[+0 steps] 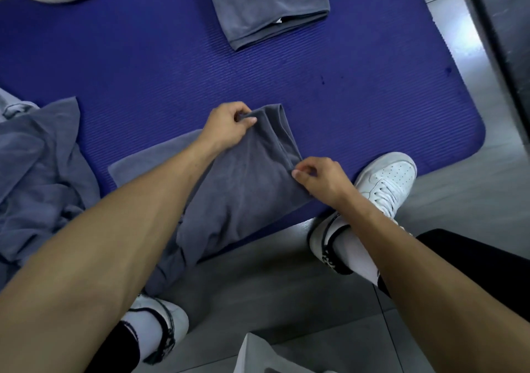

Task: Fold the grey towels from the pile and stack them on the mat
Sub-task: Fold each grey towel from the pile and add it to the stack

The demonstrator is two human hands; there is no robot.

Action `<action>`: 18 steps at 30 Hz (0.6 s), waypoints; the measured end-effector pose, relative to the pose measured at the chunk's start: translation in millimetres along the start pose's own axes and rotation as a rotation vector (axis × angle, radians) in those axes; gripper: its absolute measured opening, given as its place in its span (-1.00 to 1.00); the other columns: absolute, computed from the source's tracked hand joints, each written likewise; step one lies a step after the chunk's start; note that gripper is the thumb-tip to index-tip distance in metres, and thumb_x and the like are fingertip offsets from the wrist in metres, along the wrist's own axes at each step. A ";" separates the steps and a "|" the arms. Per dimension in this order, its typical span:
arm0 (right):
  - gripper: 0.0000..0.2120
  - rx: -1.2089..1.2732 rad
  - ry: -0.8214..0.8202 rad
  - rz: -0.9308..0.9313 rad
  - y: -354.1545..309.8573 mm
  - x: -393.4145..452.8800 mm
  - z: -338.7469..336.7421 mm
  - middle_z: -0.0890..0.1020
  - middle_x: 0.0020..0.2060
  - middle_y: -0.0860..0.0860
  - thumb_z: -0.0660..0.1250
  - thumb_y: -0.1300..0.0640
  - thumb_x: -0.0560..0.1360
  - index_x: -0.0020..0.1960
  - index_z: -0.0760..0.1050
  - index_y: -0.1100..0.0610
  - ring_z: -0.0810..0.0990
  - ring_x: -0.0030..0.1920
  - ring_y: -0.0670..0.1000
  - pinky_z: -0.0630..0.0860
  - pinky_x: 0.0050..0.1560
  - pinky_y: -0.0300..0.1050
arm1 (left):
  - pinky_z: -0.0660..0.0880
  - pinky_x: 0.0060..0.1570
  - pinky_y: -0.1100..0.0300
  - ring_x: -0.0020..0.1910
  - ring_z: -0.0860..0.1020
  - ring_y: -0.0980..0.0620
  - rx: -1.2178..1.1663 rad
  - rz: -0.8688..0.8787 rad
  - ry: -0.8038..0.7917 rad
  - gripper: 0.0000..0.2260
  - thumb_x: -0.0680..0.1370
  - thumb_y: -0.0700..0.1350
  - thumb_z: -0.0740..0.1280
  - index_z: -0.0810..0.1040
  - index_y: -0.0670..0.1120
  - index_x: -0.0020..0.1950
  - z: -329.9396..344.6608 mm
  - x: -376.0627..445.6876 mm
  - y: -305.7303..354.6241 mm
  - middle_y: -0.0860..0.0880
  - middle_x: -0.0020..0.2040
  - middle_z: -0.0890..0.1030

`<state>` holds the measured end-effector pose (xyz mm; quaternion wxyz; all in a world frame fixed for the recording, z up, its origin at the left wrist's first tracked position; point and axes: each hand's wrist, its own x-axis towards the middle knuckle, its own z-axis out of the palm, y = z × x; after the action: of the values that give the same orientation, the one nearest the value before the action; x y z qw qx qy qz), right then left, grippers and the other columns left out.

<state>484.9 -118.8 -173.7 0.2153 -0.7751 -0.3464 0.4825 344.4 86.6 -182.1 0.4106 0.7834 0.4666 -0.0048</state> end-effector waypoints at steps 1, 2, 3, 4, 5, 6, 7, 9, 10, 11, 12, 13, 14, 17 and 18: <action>-0.84 -0.024 -0.002 0.025 2.9 0.2 0.2 0.66 -0.09 0.00 0.34 0.04 0.56 0.04 0.61 0.11 0.61 -0.05 -0.01 0.57 -0.04 -0.11 | 0.37 -0.21 0.30 -0.26 0.48 0.22 0.002 0.002 -0.006 -0.93 0.57 -0.03 0.37 0.61 -0.01 -0.05 3.4 5.9 2.4 0.13 -0.24 0.56; -0.84 -0.056 -0.003 0.046 6.0 0.8 0.1 0.66 -0.08 0.02 0.35 0.04 0.56 0.03 0.60 0.12 0.60 -0.04 0.01 0.55 -0.02 -0.09 | 0.36 -0.23 0.32 -0.26 0.48 0.22 0.000 0.001 -0.010 -0.93 0.58 -0.03 0.37 0.61 0.00 -0.06 7.0 10.9 5.0 0.13 -0.24 0.56; -0.84 -0.078 -0.010 0.058 8.0 1.1 -0.4 0.66 -0.07 0.03 0.35 0.04 0.56 0.03 0.60 0.12 0.59 -0.03 0.02 0.54 -0.01 -0.09 | 0.36 -0.24 0.33 -0.25 0.49 0.23 -0.004 -0.001 -0.010 -0.93 0.58 -0.03 0.37 0.62 0.01 -0.06 11.3 15.0 7.2 0.13 -0.24 0.56; -0.84 -0.094 -0.028 0.067 8.8 1.0 -1.3 0.66 -0.06 0.02 0.35 0.04 0.55 0.03 0.61 0.12 0.59 -0.02 0.02 0.53 0.00 -0.09 | 0.36 -0.25 0.33 -0.25 0.49 0.23 -0.006 -0.001 -0.008 -0.93 0.57 -0.03 0.37 0.61 0.01 -0.07 14.8 18.6 9.4 0.13 -0.24 0.57; -0.83 -0.105 -0.055 0.074 8.6 0.6 -2.3 0.66 -0.06 0.01 0.35 0.04 0.56 0.03 0.62 0.12 0.58 -0.01 0.01 0.52 0.00 -0.10 | 0.36 -0.24 0.33 -0.25 0.50 0.23 -0.004 0.002 -0.004 -0.93 0.57 -0.02 0.37 0.61 0.03 -0.08 17.7 22.1 11.3 0.14 -0.24 0.57; -0.83 -0.106 -0.085 0.087 8.8 0.0 -3.2 0.65 -0.07 0.00 0.35 0.03 0.56 0.02 0.62 0.11 0.58 -0.03 0.00 0.50 -0.05 -0.14 | 0.38 -0.21 0.31 -0.24 0.50 0.23 -0.001 0.003 0.001 -0.94 0.57 -0.02 0.38 0.61 0.04 -0.09 19.8 25.6 12.8 0.15 -0.24 0.57; -0.83 -0.097 -0.112 0.106 9.8 -0.6 -3.7 0.64 -0.10 0.00 0.34 0.02 0.57 -0.01 0.62 0.11 0.57 -0.07 -0.01 0.47 -0.12 -0.18 | 0.41 -0.19 0.28 -0.23 0.51 0.22 0.003 0.000 0.011 -0.94 0.56 -0.01 0.38 0.62 0.05 -0.09 21.2 29.2 13.4 0.16 -0.24 0.57; -0.81 -0.085 -0.145 0.148 12.3 -2.6 -4.2 0.60 -0.18 -0.01 0.34 -0.01 0.57 -0.09 0.58 0.11 0.54 -0.19 -0.05 0.38 -0.27 -0.24 | 0.45 -0.15 0.20 -0.21 0.53 0.17 0.027 -0.005 0.039 -0.94 0.55 0.01 0.39 0.61 0.07 -0.10 23.4 34.9 14.4 0.16 -0.24 0.56; -0.80 -0.091 -0.154 0.161 13.6 -3.3 -4.1 0.58 -0.22 -0.01 0.35 -0.01 0.56 -0.12 0.57 0.11 0.52 -0.23 -0.07 0.35 -0.31 -0.24 | 0.45 -0.14 0.17 -0.17 0.54 0.14 0.056 -0.007 0.046 -0.94 0.55 0.02 0.38 0.60 0.07 -0.08 24.6 36.8 14.5 0.15 -0.22 0.56; -0.79 -0.098 -0.160 0.167 14.4 -3.7 -4.2 0.57 -0.24 -0.02 0.36 -0.01 0.56 -0.14 0.55 0.12 0.51 -0.26 -0.07 0.34 -0.33 -0.24 | 0.45 -0.12 0.13 -0.11 0.54 0.10 0.095 -0.003 0.048 -0.93 0.54 0.03 0.38 0.59 0.06 -0.04 26.0 38.1 14.7 0.11 -0.17 0.56; -0.79 -0.097 -0.161 0.170 15.1 -4.1 -4.4 0.56 -0.26 -0.02 0.37 -0.01 0.55 -0.14 0.55 0.12 0.50 -0.26 -0.06 0.35 -0.33 -0.23 | 0.46 -0.08 0.10 -0.04 0.53 0.05 0.139 0.004 0.044 -0.88 0.54 0.03 0.38 0.57 0.04 0.03 27.6 39.0 14.6 0.07 -0.09 0.56; -0.79 -0.083 -0.156 0.171 15.3 -4.7 -4.7 0.55 -0.26 -0.02 0.38 0.00 0.54 -0.14 0.54 0.13 0.50 -0.26 -0.05 0.36 -0.32 -0.22 | 0.47 -0.01 0.06 0.04 0.52 0.01 0.181 0.007 0.034 -0.81 0.54 0.03 0.37 0.55 0.02 0.12 29.2 39.6 14.8 0.00 0.02 0.54; -0.79 -0.057 -0.145 0.168 15.3 -5.3 -5.3 0.56 -0.26 -0.01 0.39 0.00 0.53 -0.13 0.53 0.15 0.50 -0.26 -0.05 0.37 -0.31 -0.21 | 0.48 0.07 0.01 0.11 0.50 -0.03 0.216 0.003 0.021 -0.74 0.55 0.03 0.36 0.52 0.00 0.20 29.8 39.9 15.8 -0.05 0.12 0.51; -0.79 0.058 -0.110 0.125 16.1 -8.4 -7.9 0.57 -0.27 -0.01 0.41 0.03 0.53 -0.11 0.52 0.18 0.50 -0.28 -0.07 0.43 -0.26 -0.18 | 0.45 0.23 -0.08 0.26 0.42 -0.12 0.304 -0.010 -0.024 -0.74 0.57 0.01 0.34 0.53 -0.06 0.22 28.7 38.8 22.6 -0.14 0.24 0.44; -0.80 0.105 -0.101 0.106 16.0 -10.0 -8.8 0.55 -0.33 -0.04 0.41 0.05 0.53 -0.13 0.50 0.17 0.50 -0.33 -0.11 0.44 -0.27 -0.17 | 0.43 0.26 -0.09 0.28 0.39 -0.13 0.320 -0.019 -0.039 -0.76 0.58 0.01 0.33 0.54 -0.07 0.19 26.7 37.0 25.5 -0.14 0.24 0.44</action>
<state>495.1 -136.9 -174.5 0.2120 -0.7546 -0.2896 0.5493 394.1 90.4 -198.0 0.2895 0.8340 0.4594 -0.0980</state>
